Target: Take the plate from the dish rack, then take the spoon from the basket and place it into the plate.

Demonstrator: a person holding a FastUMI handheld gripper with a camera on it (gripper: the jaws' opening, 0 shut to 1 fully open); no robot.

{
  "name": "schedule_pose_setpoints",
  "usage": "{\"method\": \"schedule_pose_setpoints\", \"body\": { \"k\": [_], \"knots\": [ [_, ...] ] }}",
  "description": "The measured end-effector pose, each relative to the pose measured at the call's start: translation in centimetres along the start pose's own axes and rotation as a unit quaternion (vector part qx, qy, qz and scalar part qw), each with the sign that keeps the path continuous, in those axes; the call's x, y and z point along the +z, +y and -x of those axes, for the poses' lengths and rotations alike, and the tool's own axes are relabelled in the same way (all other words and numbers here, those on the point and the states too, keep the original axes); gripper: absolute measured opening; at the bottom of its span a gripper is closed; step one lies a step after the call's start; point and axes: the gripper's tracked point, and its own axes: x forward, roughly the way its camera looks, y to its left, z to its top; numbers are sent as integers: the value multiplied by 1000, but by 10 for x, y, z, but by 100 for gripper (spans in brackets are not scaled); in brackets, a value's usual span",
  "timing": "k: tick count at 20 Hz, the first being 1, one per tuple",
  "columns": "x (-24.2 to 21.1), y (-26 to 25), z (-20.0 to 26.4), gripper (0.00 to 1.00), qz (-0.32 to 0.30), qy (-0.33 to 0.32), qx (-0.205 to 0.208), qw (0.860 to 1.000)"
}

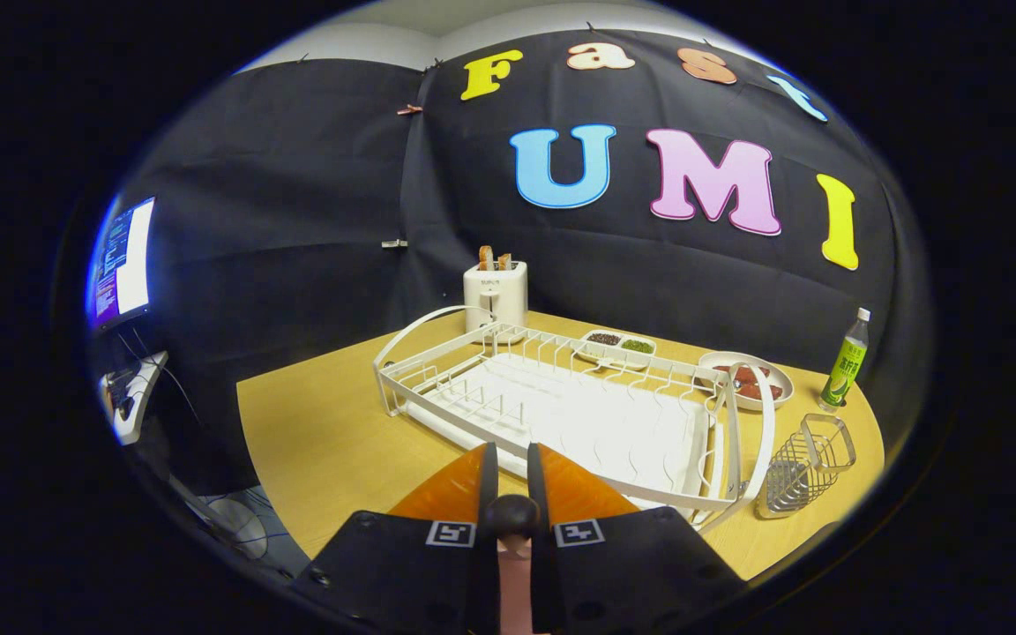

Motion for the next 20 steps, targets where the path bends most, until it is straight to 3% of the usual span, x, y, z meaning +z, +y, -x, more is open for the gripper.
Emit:
{"method": "schedule_pose_setpoints", "body": {
  "k": [4, 6, 7, 9, 15, 20],
  "knots": [
    [-10, -6, 0, 21, -19, 29, 2, 999],
    [-17, -11, 5, 52, -32, 47, -1, 998],
    [-15, -14, 6, 75, -37, 51, -4, 998],
    [-11, -24, 12, 94, -42, 57, -13, 997],
    [33, -55, 47, 94, -68, 37, -50, 996],
    [99, -73, 76, 98, -68, -9, -84, 994]
  ]
}}
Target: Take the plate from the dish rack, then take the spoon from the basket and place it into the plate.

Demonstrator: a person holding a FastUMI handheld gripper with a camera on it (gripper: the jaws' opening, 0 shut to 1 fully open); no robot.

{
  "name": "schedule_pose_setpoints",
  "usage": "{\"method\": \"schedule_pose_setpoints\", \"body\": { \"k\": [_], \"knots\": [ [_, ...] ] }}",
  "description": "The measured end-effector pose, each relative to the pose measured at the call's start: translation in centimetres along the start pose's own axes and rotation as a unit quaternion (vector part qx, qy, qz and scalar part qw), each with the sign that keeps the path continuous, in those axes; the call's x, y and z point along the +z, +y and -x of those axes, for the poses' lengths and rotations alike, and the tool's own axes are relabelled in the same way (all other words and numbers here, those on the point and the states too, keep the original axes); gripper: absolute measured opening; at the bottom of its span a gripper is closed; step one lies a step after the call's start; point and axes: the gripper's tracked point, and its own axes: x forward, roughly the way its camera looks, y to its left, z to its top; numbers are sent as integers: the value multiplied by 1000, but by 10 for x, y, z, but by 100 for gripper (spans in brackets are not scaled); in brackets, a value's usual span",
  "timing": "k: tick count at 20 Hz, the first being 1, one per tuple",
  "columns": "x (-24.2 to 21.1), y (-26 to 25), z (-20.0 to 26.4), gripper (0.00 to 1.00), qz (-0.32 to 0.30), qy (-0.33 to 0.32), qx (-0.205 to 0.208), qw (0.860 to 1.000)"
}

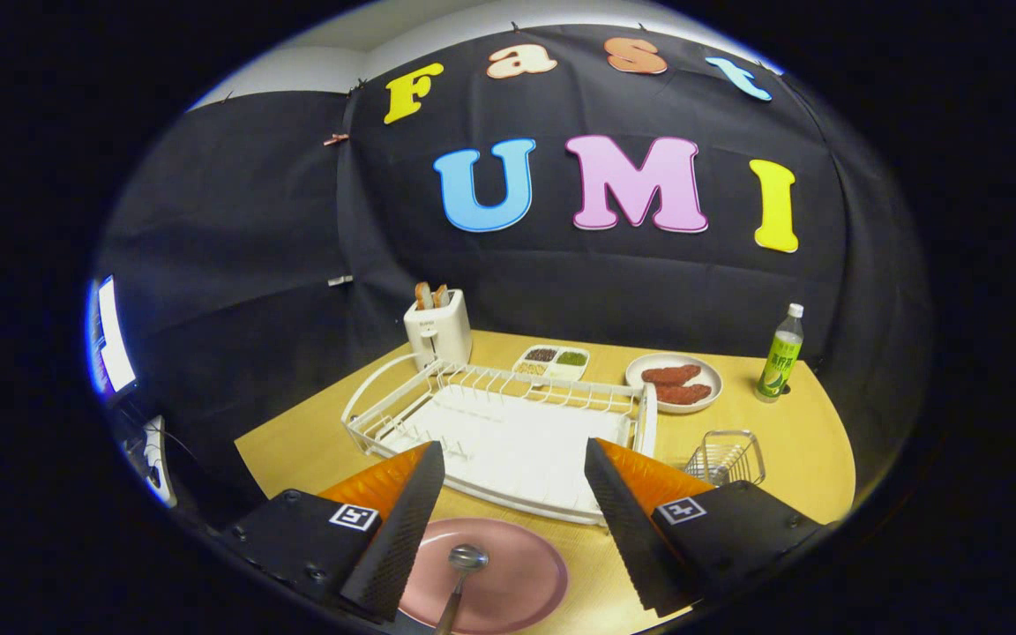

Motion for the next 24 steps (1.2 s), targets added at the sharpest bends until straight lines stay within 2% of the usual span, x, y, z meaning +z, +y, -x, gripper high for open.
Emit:
{"method": "schedule_pose_setpoints", "body": {
  "k": [8, 12, 15, 19, 24],
  "knots": [
    [115, -18, 60, 98, 2, -101, -66, 993],
    [143, -30, 91, 98, -14, -130, -107, 986],
    [143, -38, 108, 98, -42, -143, -133, 980],
    [108, -61, 122, 98, -79, -127, -185, 971],
    [93, -75, 119, 99, -62, -102, -181, 976]
  ]
}}
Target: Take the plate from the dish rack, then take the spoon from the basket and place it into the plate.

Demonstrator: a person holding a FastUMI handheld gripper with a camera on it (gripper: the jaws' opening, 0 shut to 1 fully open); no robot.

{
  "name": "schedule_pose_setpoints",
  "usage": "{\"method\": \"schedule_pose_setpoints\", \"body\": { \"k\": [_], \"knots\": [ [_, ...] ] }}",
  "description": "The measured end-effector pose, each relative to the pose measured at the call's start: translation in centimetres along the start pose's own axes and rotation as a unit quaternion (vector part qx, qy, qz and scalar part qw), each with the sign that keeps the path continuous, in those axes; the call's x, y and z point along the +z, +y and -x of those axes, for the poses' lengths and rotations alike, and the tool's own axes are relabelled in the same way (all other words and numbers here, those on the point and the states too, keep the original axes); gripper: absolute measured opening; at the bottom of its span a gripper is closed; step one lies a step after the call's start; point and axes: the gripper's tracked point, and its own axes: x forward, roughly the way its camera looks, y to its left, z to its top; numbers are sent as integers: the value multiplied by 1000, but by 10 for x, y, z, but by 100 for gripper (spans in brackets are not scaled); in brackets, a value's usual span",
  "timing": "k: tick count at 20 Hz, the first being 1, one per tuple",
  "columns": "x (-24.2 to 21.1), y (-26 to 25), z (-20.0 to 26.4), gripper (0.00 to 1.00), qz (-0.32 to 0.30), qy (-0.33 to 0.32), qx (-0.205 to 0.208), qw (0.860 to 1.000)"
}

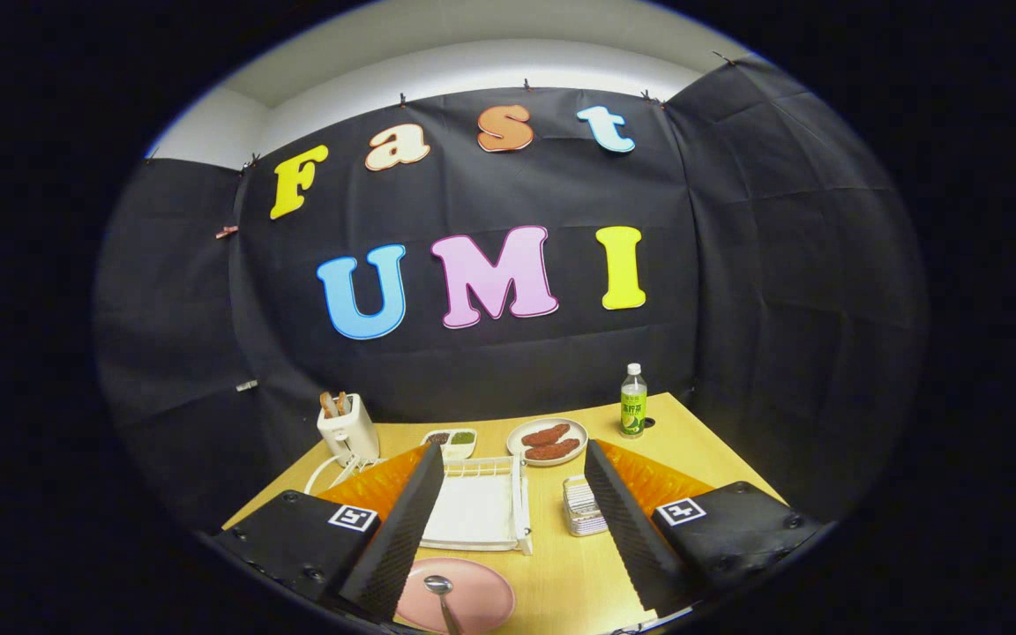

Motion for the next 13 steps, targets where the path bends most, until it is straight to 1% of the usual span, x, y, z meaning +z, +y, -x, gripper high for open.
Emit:
{"method": "schedule_pose_setpoints", "body": {
  "k": [4, 6, 8, 13],
  "knots": [
    [12, -7, -13, 98, 19, -11, 26, 999],
    [13, -21, -20, 98, 46, -20, 19, 999],
    [8, -23, -24, 99, 60, -18, 22, 998],
    [0, -8, -29, 98, 46, -3, 51, 998]
  ]
}}
